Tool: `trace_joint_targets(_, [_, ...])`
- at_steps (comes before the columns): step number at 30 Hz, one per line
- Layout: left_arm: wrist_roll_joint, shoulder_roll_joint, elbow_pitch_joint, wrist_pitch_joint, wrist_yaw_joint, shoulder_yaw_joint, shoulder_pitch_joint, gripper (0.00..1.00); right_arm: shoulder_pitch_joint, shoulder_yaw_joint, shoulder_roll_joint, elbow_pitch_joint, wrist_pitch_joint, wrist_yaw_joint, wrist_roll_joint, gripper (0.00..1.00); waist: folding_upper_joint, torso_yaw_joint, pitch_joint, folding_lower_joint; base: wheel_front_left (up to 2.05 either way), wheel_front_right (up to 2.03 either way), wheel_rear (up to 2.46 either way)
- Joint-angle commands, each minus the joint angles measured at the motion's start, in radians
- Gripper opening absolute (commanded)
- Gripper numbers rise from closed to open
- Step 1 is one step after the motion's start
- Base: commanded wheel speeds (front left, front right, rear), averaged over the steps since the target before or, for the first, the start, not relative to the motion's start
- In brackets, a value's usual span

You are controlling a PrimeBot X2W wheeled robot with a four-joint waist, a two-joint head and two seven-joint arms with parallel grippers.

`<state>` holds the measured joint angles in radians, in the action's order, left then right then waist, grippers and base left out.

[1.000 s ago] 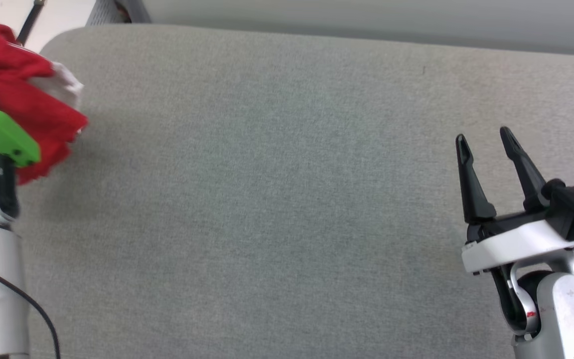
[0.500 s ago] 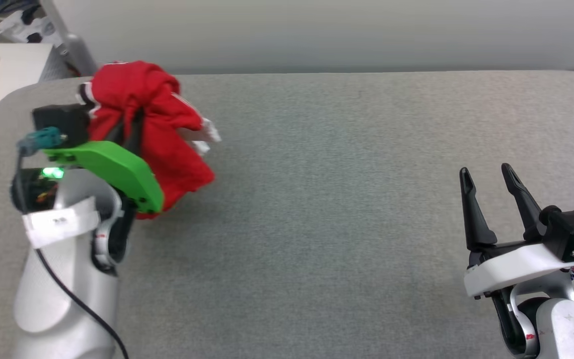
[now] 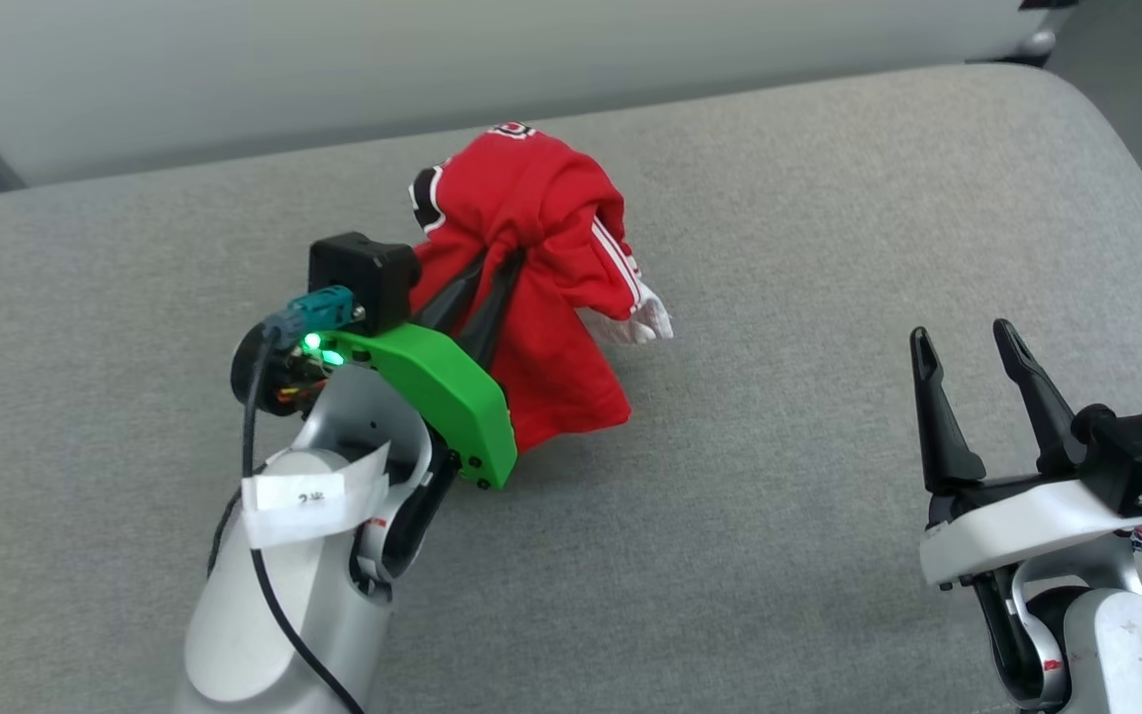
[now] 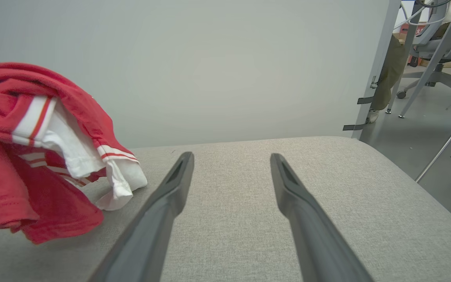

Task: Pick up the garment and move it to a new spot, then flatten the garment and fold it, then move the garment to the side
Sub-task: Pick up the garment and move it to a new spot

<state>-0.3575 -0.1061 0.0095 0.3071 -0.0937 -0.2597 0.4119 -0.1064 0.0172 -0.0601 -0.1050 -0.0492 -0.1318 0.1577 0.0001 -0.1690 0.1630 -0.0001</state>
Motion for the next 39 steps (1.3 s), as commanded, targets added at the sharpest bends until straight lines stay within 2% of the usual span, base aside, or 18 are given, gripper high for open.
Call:
trace_joint_targets(1, [0.005, 0.002, 0.010, -0.009, 0.002, -0.002, -0.022, 0.00, -0.019, 0.000, 0.007, -0.004, -0.008, 0.001, 0.006, 1.00, -0.0001, -0.041, 0.066, 0.0001, 0.00, 0.00, 0.00])
trace_joint_targets(8, [0.002, 0.015, 0.103, -0.025, 0.002, -0.056, -0.090, 0.00, -0.051, 0.000, 0.008, 0.009, -0.031, 0.001, 0.013, 1.00, -0.0001, -0.051, 0.133, 0.0001, 0.00, 0.00, 0.00])
trace_joint_targets(17, [-0.036, 0.037, 0.181, -0.021, -0.009, -0.158, -0.199, 0.00, -0.064, -0.008, 0.008, 0.038, -0.039, 0.001, 0.006, 1.00, -0.0001, -0.014, 0.099, 0.0001, 0.00, 0.00, 0.00])
trace_joint_targets(18, [-0.040, 0.038, 0.181, -0.027, -0.010, -0.164, -0.202, 0.26, -0.062, -0.011, 0.008, 0.040, -0.039, 0.001, 0.003, 1.00, -0.0001, -0.007, 0.088, 0.0001, 0.00, 0.00, 0.00])
trace_joint_targets(19, [-0.042, 0.039, 0.179, -0.034, -0.012, -0.171, -0.205, 1.00, -0.059, -0.014, 0.008, 0.041, -0.037, 0.001, 0.001, 1.00, -0.0001, 0.000, 0.075, 0.0001, 0.00, 0.00, 0.00])
trace_joint_targets(28, [-0.012, 0.043, 0.101, -0.180, 0.011, -0.180, -0.217, 1.00, -0.005, -0.036, 0.004, 0.033, -0.005, 0.001, -0.020, 1.00, -0.0001, 0.077, -0.035, 0.0001, 0.00, 0.00, 0.00])
trace_joint_targets(39, [0.052, -0.002, 0.059, -0.401, 0.141, -0.052, -0.253, 1.00, 0.063, -0.036, -0.001, 0.015, 0.031, 0.001, -0.033, 1.00, -0.0001, 0.155, -0.108, 0.0001, 0.00, 0.00, 0.00])
